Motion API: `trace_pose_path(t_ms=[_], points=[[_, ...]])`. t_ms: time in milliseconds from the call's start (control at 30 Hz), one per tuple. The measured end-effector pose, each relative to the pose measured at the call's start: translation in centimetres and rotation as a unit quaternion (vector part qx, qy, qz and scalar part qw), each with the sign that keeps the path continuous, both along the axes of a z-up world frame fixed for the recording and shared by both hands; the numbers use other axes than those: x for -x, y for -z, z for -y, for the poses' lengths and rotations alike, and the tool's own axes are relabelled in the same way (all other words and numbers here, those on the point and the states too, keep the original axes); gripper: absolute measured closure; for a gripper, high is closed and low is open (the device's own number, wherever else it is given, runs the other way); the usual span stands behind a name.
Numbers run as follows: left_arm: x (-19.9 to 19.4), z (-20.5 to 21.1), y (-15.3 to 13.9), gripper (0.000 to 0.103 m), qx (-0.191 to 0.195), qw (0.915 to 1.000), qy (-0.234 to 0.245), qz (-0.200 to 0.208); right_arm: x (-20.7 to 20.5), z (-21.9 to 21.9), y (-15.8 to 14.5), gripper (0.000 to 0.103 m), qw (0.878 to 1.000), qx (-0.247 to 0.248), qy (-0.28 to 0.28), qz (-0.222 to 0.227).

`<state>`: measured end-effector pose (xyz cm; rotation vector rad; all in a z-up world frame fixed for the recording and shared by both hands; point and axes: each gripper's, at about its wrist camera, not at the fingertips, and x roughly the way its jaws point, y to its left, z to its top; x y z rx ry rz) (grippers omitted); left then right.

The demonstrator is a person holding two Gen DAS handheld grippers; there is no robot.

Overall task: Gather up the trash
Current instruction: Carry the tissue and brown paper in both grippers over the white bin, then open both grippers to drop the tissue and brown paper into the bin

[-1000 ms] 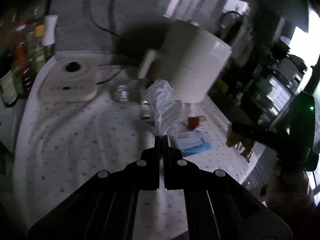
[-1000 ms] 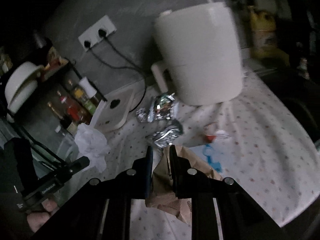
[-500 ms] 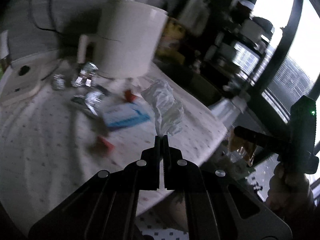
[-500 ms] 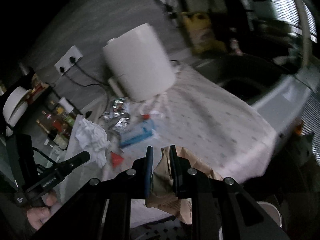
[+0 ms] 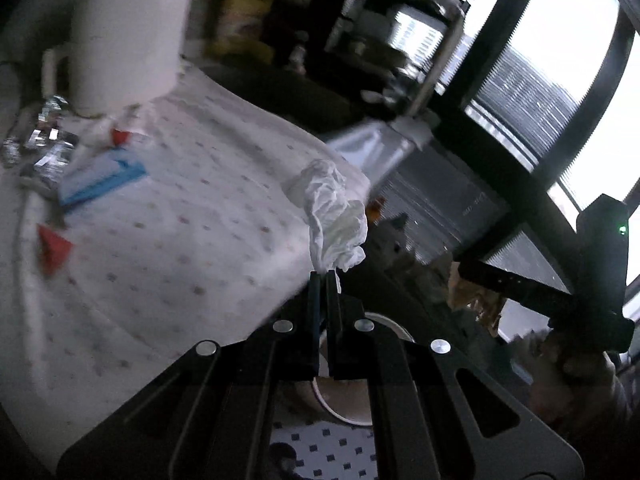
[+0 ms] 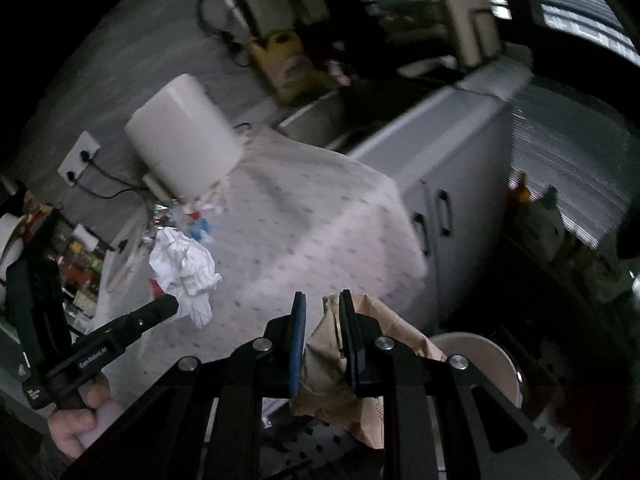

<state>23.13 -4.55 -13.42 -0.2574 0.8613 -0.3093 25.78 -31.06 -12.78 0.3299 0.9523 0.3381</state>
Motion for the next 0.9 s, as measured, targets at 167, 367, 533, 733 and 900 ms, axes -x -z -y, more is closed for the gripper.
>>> trace_pose_path(t_ms=[167, 367, 533, 733, 900], points=[[-0.2, 3.0, 2.6, 0.1, -0.001, 0.999, 0.037, -0.025, 0.9, 2.3, 3.1, 0.085, 0.999, 0.006, 0.027, -0.028], [-0.2, 4.5, 5.9, 0.1, -0.004, 0.9965, 0.061, -0.057, 1.0, 3.2, 8.3, 0.081, 0.996, 0.018, 0.046, -0.076], [-0.4, 5.2, 8.1, 0.1, -0.006, 0.9944, 0.073, -0.076, 1.2, 4.1, 10.9, 0.039, 0.991, 0.049, 0.082, -0.099], [-0.6, 6.9, 9.7, 0.1, -0.006, 0.9909, 0.095, -0.096, 2.4, 5.6, 11.0, 0.028, 0.988, 0.06, 0.101, -0.102], [-0.5, 9.0, 10.9, 0.1, -0.013, 0.9861, 0.124, -0.111, 4.3, 7.8, 10.4, 0.017, 0.984, 0.071, 0.133, -0.095]])
